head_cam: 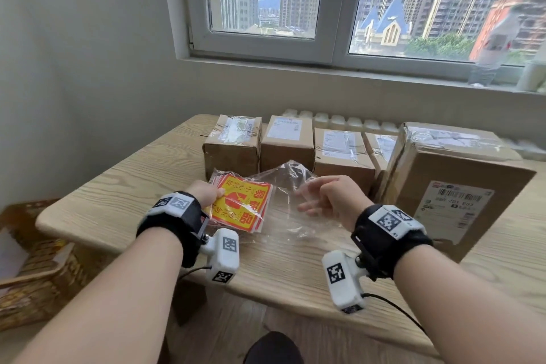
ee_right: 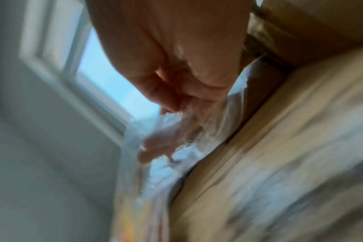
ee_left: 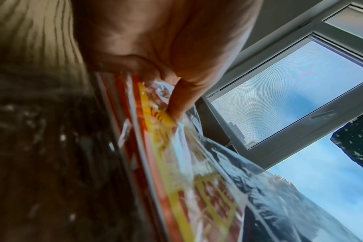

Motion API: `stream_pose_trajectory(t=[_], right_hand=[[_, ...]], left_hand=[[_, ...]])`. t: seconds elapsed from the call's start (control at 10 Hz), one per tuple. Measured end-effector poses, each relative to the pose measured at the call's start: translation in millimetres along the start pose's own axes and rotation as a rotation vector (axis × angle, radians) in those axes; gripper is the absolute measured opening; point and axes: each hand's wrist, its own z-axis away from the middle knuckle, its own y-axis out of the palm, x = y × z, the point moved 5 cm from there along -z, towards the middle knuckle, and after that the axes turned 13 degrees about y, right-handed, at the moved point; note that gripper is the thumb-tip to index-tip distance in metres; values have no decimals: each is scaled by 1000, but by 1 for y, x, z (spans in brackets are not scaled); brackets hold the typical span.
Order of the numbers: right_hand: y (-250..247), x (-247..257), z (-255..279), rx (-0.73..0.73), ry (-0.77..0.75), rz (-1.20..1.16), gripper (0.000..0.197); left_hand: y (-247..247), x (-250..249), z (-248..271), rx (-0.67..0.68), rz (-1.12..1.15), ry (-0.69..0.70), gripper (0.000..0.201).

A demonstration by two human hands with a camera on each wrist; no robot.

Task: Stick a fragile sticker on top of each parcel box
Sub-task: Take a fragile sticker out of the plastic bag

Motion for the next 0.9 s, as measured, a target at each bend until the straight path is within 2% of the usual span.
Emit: stream_pose_trajectory(t=[0.1, 0.2, 0.3, 0.4, 0.5, 0.6, 0.7, 0.8, 0.9], right_hand=[[7, -14, -2, 202, 252, -40, 38], [12, -14, -3, 308, 282, -36, 47], [21, -5, -4, 384, 164, -124, 52], [33, 0, -7, 383, 118, -109, 35], [36, -2, -17, 112, 65, 202, 40], [40, 0, -20, 6, 38, 368, 36], [42, 4, -25, -40, 16, 356, 24], [45, 5, -30, -74, 33, 301, 21], [47, 4, -30, -149, 66, 344, 27]], left_hand=[[3, 2, 0, -37, -2, -6, 43], [3, 5, -4, -99, 53, 24, 35], [2, 0, 4, -94, 156, 5, 35], [6, -1, 4, -12, 328, 30, 33], [6, -1, 2, 53, 407, 51, 5], [9, -2, 2, 125, 498, 44, 7], [9, -2, -2, 152, 489, 38, 11], [13, -7, 2, 188, 509, 17, 9], [16, -11, 3, 195, 503, 34, 7]])
